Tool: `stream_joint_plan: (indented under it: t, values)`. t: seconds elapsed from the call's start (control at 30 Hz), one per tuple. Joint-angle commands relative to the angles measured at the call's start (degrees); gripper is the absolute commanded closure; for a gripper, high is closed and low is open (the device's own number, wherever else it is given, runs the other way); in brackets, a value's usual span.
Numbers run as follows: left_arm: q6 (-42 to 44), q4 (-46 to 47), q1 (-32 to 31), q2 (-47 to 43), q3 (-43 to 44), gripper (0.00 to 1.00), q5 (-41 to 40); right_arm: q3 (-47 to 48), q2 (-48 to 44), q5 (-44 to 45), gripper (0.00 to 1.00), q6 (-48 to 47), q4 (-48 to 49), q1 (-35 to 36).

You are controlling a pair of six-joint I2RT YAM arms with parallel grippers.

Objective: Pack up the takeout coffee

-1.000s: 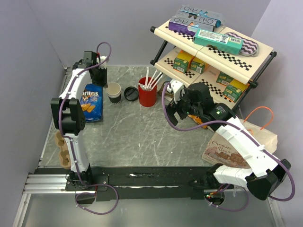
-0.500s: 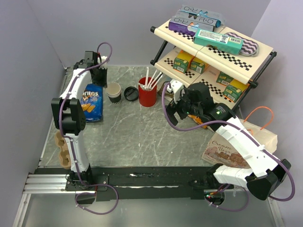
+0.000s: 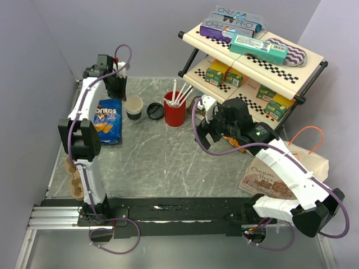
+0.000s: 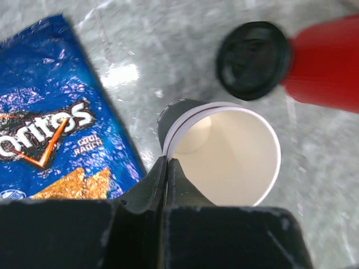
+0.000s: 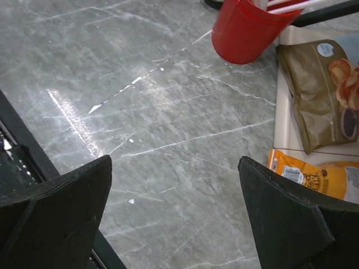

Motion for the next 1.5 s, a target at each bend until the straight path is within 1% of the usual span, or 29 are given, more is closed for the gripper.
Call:
stream_joint_plan:
  t: [0.0,0.17,0.23,0.27,0.33,0.37,0.4,0.47,0.5,0.53,0.6,0.67,0.73,0.77,0.8,0.83,0.87,0.9,0.93,0.97,1.0,1.07,1.17,1.23,1.27,1.3,1.33,1.4,1.47]
  values:
    - [3.21,-10.34,1.92,-2.72,5.72,0.99,8.26,2.64,0.44,-4.29,0.02,2.12,2.97,0.35]
    - [4.36,-4.11,4.72,-7.38,-3.16,0.99,13.98,7.47,5.36,-8.25,0.03,9.14,5.52,0.35]
    - [2.61,-4.17,6.05,-6.33,-1.61,0.99,15.55,8.88,7.47,-9.22,0.03,11.86,6.40,0.35]
    - [1.73,-6.01,7.01,-5.20,0.58,0.99,19.13,10.28,8.17,-9.74,0.03,12.58,6.49,0.35]
    - [1.71,-5.25,6.76,-4.39,1.58,0.99,16.21,11.78,9.93,-11.15,0.03,13.89,6.14,0.44]
    - [2.68,-3.93,6.24,-5.09,0.00,0.99,10.52,12.83,10.46,-11.16,0.03,14.08,6.05,0.44]
    - [3.82,-3.40,5.89,-5.53,-0.97,0.99,10.90,13.11,10.81,-10.98,0.03,14.25,5.79,0.44]
    - [3.92,-6.89,6.67,-4.58,1.56,0.99,17.54,13.28,11.34,-9.67,0.03,14.60,5.61,0.44]
    - [2.52,-8.82,8.59,-2.74,3.57,0.99,28.46,13.11,11.26,-9.57,0.03,14.78,5.70,0.44]
    - [0.86,-10.32,9.04,-1.51,3.94,0.99,28.22,12.85,11.00,-9.66,0.03,15.13,6.39,0.44]
    - [1.01,-7.80,7.48,-2.53,0.02,0.99,16.43,12.41,11.26,-10.62,0.03,15.75,7.10,0.44]
    - [2.86,-5.08,7.37,-4.12,-2.03,0.99,16.36,13.98,12.75,-11.85,0.04,18.03,7.28,0.87]
    - [3.03,-4.54,6.68,-4.39,-0.63,0.99,8.32,15.30,14.41,-11.25,0.05,18.29,7.54,1.84]
    - [3.30,-4.10,6.67,-4.48,-0.37,0.99,7.92,16.70,14.94,-10.55,0.05,18.12,7.89,2.97]
    - [4.00,-4.79,6.85,-4.22,1.20,0.99,8.53,17.41,15.47,-9.32,0.05,17.95,7.98,3.51]
    - [4.09,-6.36,7.28,-3.52,2.87,0.99,18.54,18.81,16.69,-8.88,0.05,17.86,7.98,3.86]
    - [3.74,-10.47,9.29,-0.99,4.54,0.99,23.34,19.34,17.23,-8.70,0.05,18.20,7.81,4.30]
    - [-1.57,-10.77,10.27,0.25,6.30,0.99,25.91,19.70,17.76,-8.87,0.05,18.64,7.72,4.39]
    - [-2.23,-9.38,10.62,0.18,4.40,0.99,26.28,20.14,18.81,-9.22,0.05,19.69,7.63,4.39]
    - [-1.02,-7.72,9.67,-1.82,2.21,0.99,19.15,20.31,19.16,-9.40,0.05,19.96,7.63,4.39]
    - [1.95,-5.87,8.96,-2.80,-0.51,0.99,16.21,20.32,19.34,-9.49,0.05,20.31,7.63,4.48]
    - [3.82,-5.59,8.69,-4.73,-1.59,0.99,18.79,19.88,19.34,-9.05,0.05,20.58,7.89,4.48]
    - [4.53,-1.30,7.73,-6.14,-2.11,0.99,8.11,19.00,19.25,-7.38,0.05,20.32,8.07,4.65]
    - [3.04,-6.16,9.56,-4.14,3.82,0.99,21.90,19.17,19.87,-7.29,0.05,20.49,7.81,4.83]
    - [0.69,-6.12,10.62,-1.95,7.16,0.99,24.94,19.26,20.13,-7.55,0.05,20.67,8.07,4.92]
    - [-0.21,-4.99,10.37,-1.93,6.41,0.99,18.01,19.43,20.57,-7.81,0.05,21.02,8.33,5.01]
    - [0.31,-4.28,10.28,-1.85,6.06,0.99,17.15,20.13,21.01,-8.16,0.05,21.02,9.03,5.53]
    - [0.14,-6.02,11.24,-1.23,6.76,0.99,23.79,21.54,23.02,-9.31,0.05,20.93,10.17,5.97]
    - [0.84,-4.81,11.15,-3.15,2.57,0.99,22.69,24.52,25.22,-10.09,0.05,21.98,12.71,6.32]
